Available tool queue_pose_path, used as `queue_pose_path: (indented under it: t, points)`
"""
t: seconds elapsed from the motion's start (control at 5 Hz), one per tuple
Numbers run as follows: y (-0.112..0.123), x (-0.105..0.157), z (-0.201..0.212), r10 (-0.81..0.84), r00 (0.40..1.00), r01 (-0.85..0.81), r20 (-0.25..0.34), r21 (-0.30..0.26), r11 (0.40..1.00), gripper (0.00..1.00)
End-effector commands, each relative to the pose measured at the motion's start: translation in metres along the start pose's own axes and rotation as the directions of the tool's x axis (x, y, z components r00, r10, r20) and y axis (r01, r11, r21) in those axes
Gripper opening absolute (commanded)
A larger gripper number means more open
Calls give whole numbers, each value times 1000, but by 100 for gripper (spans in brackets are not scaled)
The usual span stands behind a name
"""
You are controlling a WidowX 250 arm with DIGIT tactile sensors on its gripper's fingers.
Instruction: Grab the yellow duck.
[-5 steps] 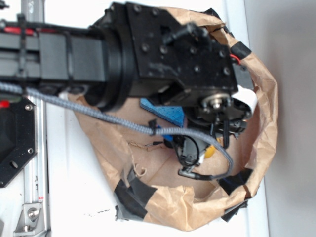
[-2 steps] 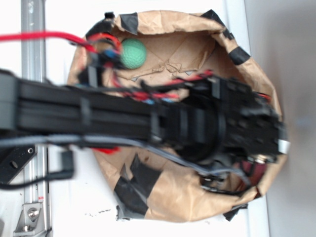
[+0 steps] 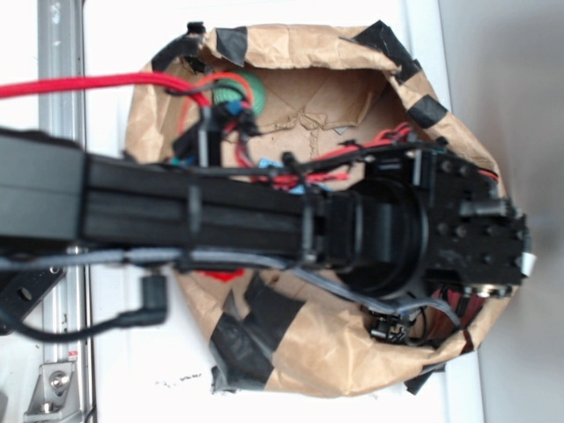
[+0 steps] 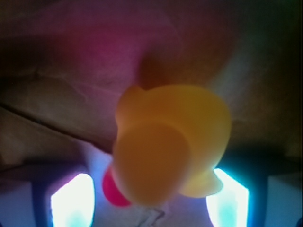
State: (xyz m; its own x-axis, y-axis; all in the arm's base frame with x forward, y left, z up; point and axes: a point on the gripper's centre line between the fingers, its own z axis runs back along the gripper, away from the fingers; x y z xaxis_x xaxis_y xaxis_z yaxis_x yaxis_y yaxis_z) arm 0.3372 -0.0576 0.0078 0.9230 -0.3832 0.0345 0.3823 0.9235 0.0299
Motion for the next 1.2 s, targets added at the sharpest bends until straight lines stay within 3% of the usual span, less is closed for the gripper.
queue_pose_path:
  t: [0.0, 0.2, 0.4, 0.6, 0.8, 1.0]
  points:
    - [-17, -23, 22, -53, 975, 53, 217, 4, 999, 0]
    - [-16, -36, 39, -35, 960, 32, 279, 15, 999, 0]
    - [-13, -34, 43, -11, 943, 14, 333, -7, 1000, 100]
    - [-7, -22, 46, 58, 927, -55, 371, -20, 998, 100]
    - [3, -17, 52, 62, 934, -70, 352, 10, 997, 100]
    - [14, -30, 63, 120, 944, -133, 307, 20, 991, 100]
